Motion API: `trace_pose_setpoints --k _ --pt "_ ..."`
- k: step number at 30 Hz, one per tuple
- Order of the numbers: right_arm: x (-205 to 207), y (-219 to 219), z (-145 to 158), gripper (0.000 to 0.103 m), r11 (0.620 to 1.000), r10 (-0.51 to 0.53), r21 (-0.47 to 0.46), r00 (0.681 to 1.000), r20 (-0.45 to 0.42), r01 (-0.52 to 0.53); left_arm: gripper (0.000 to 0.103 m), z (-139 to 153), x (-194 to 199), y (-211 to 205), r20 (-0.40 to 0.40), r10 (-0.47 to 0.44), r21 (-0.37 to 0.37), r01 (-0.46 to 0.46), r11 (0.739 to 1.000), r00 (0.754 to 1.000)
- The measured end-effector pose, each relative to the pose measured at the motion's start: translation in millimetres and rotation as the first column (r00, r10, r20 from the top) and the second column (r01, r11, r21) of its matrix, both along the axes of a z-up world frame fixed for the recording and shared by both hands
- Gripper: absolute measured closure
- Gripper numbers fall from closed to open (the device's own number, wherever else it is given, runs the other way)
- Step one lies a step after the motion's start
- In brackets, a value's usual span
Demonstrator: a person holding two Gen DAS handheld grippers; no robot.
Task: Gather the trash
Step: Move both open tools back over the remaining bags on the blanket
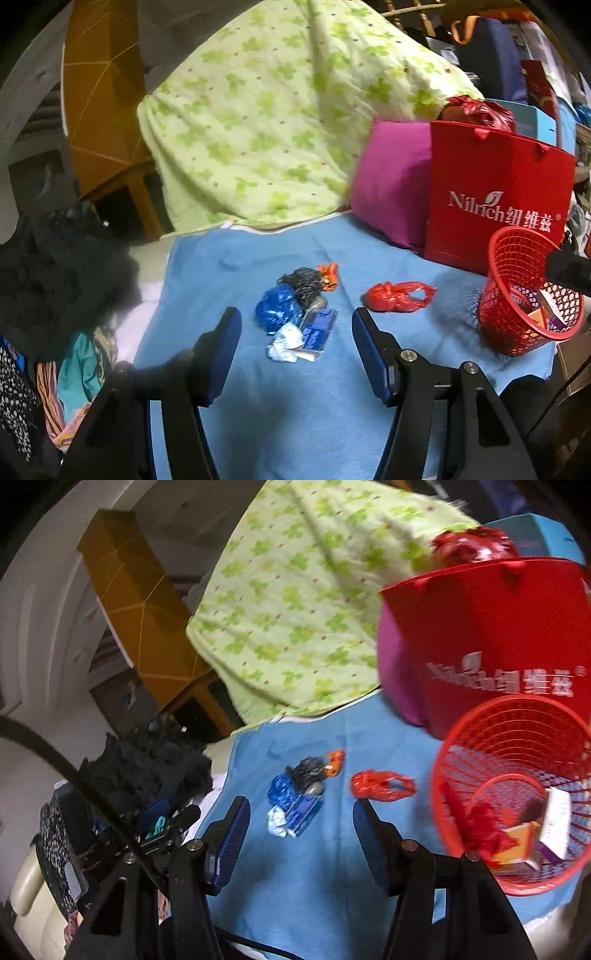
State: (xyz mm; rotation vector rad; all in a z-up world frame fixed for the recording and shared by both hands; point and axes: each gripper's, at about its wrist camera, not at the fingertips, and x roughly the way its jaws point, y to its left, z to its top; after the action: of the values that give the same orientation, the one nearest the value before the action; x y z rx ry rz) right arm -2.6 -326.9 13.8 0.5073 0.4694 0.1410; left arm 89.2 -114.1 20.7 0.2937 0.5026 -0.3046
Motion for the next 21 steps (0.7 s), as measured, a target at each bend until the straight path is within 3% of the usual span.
trace_pose_setpoints --k 11,21 --pt "61.4 36.8 -20.5 0.041 0.997 0.071 -0.027 0.995 -0.071 -0.073 0.040 -11.7 25.1 33.0 -0.020 0.062 -0.013 -0.063 0.998 0.998" --pt "121.9 44.2 -62.8 0.041 0.995 0.081 -0.047 0.979 -0.186 -0.091 0.040 -33.8 53.2 43.6 -0.074 0.093 -0.004 -0.094 0.996 0.993"
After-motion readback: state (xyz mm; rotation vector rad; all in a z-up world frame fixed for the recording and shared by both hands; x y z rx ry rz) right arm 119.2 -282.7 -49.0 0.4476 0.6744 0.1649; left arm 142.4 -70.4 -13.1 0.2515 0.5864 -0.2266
